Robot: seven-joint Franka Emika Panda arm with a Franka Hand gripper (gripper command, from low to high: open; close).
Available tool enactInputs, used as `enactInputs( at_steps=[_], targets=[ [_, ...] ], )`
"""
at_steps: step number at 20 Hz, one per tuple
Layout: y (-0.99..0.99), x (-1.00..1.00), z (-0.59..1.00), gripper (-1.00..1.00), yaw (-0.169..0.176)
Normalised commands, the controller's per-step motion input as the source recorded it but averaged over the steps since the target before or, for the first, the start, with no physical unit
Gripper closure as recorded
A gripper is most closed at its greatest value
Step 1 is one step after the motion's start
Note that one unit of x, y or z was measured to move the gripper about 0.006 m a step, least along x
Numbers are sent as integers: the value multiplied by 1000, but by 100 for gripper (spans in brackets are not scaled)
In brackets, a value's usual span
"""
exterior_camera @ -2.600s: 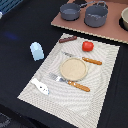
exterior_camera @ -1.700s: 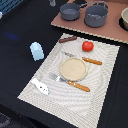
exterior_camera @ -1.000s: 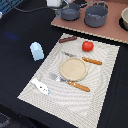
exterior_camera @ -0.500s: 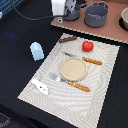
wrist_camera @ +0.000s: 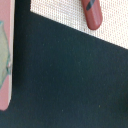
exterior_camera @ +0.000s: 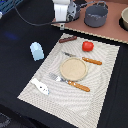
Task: Interact with the objects in diverse but meaningful ways.
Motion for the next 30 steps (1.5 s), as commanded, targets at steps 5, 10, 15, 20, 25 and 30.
enactInputs(
  at_steps=[5,10,15,20,25,30],
  targets=[
    [-26,98,-283,-100,66],
    [-32,83,-306,-100,128],
    [-13,75,-289,-100,114],
    [-5,82,-254,-100,91],
    [0,192,-178,-100,55],
    [0,194,-178,-100,47]
  ],
)
